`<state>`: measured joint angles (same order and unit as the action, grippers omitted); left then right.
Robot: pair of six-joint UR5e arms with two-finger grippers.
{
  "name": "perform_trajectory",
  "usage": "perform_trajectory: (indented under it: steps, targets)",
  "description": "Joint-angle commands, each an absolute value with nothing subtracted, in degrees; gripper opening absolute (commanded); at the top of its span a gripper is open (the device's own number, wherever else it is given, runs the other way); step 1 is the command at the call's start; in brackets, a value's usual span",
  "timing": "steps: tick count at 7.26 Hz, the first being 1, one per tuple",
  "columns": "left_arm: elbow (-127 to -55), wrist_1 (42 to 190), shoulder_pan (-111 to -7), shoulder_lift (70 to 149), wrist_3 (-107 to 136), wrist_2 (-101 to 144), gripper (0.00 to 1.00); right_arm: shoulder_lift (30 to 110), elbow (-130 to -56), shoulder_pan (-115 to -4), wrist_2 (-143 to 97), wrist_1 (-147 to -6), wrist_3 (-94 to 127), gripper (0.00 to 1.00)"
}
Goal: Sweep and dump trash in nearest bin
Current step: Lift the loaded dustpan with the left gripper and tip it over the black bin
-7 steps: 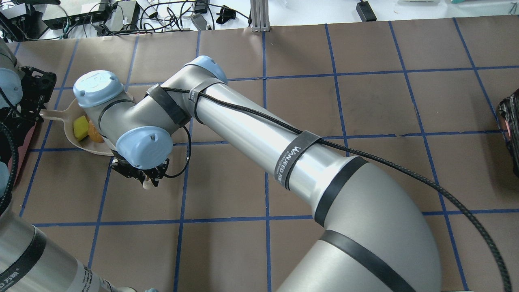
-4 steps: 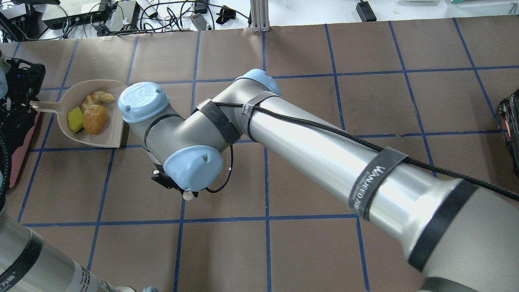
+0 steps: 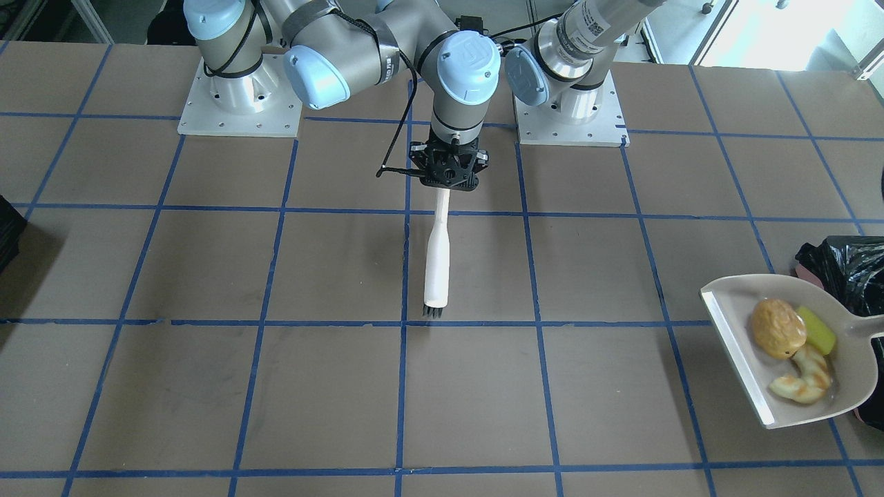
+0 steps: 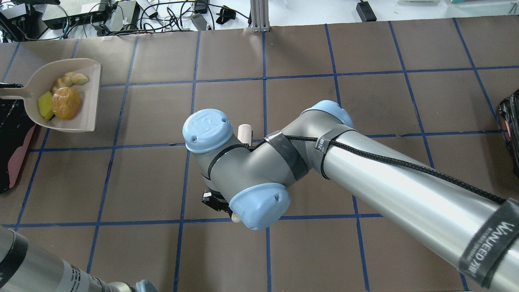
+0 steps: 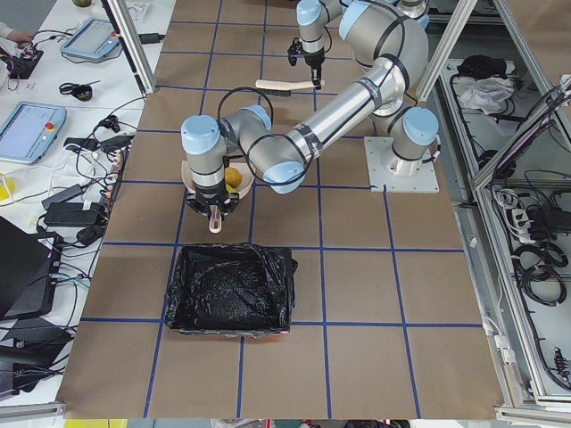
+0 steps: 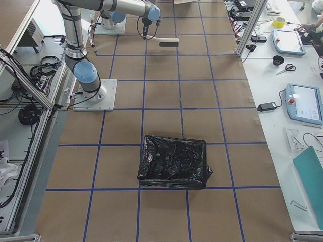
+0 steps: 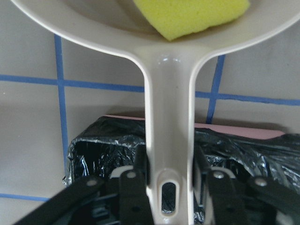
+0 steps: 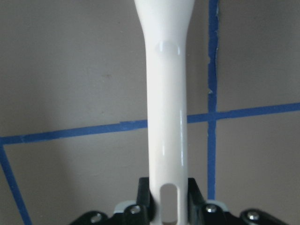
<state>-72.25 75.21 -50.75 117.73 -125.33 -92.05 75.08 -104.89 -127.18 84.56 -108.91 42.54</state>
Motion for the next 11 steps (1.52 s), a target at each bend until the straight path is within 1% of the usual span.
perform_trajectory:
  steps: [1,3,4,6,9,11]
  targets:
    - [-63.32,83.38,-46.86,119.25,-132.24,-90.53,0.00,77.43,-109.94,-125.87,85.08,-110.57,43.15,0.00]
    - [-61.27,84.99,-42.30,119.97,-132.45,-87.55,0.00,78.05,-110.21,-124.89,84.29,-110.30,45.60,0.00]
    - [-58.39,84.99,-40.45,120.75,-132.97,-87.80,0.00,78.05,-110.21,-124.89,84.03,-109.95,46.57,0.00]
    - [-51.01,86.04,-37.81,124.78,-136.05,-88.15,0.00,77.96,-110.48,-124.89,83.94,-109.78,46.23,0.00]
    - [-43.53,86.66,-34.28,129.02,-138.25,-88.85,0.00,77.87,-111.88,-123.66,82.45,-110.83,44.74,0.00]
    - [-42.01,83.43,-32.53,132.44,-139.21,-90.09,0.00,77.52,-111.97,-123.66,81.65,-113.90,44.74,0.00]
